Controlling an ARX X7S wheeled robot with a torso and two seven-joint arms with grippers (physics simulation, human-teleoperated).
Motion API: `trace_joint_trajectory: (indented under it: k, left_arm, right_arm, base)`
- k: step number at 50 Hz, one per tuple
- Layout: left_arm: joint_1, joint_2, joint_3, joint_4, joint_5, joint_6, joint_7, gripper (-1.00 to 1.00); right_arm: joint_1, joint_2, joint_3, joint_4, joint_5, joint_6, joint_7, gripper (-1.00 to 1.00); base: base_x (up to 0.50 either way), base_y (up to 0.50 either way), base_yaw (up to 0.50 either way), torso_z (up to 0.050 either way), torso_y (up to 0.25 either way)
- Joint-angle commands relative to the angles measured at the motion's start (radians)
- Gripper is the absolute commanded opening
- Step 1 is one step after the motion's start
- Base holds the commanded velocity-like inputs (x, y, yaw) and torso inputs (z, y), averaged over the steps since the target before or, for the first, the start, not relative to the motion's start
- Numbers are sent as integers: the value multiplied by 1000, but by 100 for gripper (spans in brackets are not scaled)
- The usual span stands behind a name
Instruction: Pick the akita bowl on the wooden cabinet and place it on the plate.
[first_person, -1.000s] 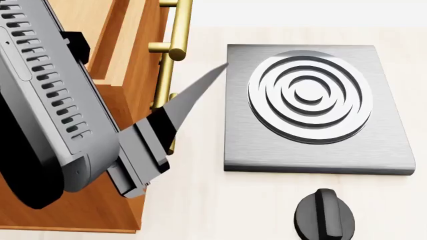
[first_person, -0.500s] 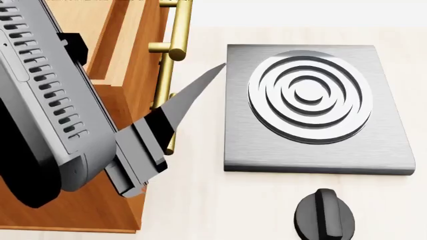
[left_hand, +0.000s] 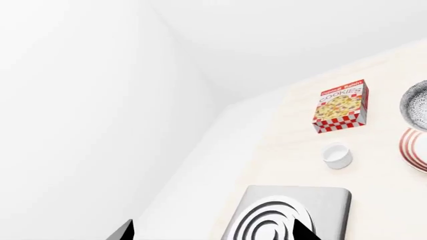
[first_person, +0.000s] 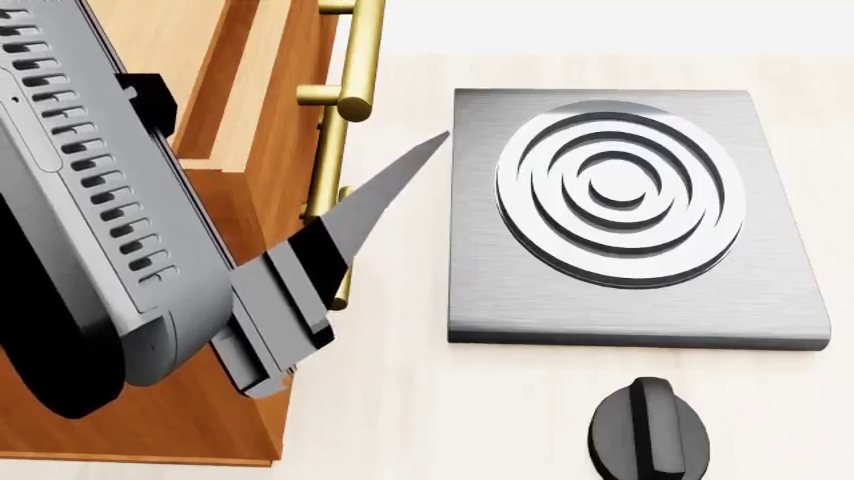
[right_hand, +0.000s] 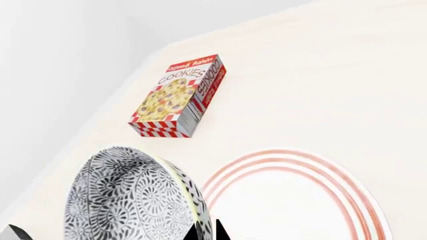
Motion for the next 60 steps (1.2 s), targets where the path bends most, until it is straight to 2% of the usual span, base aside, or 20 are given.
trace_joint_trajectory:
  k: [1,60]
  left_arm:
    - [8,16,-21,3,11,5,26,100]
    - [39,10,-12,6,34,18,31,100]
  right_arm:
    - [12,-34,16,41,-25,21,-43,-100]
    - [94,-85,-42,192,-5,80,-100,-100]
  base:
    - [0,0,0,0,0]
    - [0,0,0,0,0]
